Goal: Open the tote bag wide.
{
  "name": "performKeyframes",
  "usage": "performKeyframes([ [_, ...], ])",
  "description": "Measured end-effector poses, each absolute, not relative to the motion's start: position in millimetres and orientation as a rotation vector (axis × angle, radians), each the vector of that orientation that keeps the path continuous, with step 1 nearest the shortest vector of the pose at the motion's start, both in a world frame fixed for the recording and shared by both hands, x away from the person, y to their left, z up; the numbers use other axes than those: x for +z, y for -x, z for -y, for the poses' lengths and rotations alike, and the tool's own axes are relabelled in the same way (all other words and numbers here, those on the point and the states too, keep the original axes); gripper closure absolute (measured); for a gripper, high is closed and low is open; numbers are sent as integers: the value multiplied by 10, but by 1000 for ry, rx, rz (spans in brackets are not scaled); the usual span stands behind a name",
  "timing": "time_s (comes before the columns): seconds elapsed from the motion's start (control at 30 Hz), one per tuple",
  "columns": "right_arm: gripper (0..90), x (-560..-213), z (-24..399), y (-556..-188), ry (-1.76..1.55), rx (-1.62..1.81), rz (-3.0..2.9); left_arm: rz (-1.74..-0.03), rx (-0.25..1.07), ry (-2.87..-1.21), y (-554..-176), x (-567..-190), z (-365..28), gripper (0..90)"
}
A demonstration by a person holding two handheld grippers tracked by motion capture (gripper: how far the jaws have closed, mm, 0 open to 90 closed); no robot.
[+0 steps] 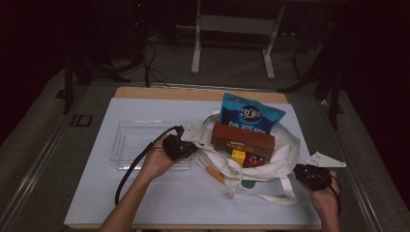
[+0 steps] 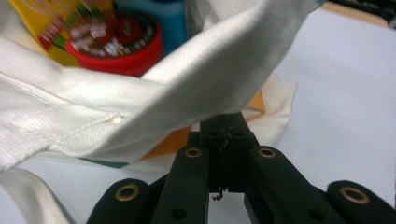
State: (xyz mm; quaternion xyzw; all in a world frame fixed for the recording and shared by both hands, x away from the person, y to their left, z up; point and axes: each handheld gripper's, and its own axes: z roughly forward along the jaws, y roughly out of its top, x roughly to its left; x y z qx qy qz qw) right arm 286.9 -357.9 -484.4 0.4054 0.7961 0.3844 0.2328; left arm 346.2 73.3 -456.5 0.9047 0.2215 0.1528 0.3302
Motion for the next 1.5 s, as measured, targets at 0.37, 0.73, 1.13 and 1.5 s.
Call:
performKeyframes([
  [0.37,895,-4904,3549,-2913,-1130,1004,-2209,-602,336,-2289,-3463,-4536,-845,793],
  [0.73,895,-4881,3548,-2893,-1128,1014,-2197,-615,276,-2090,-3473,-4231,-1079,675],
  [1.13,896,-4941,3545,-2920,-1133,1001,-2213,-610,321,-2251,-3497,-4390,-786,879],
  [1.5,897,-5136,3516,-2995,-1190,955,-2231,-601,335,-2320,-3531,-4503,-638,875],
])
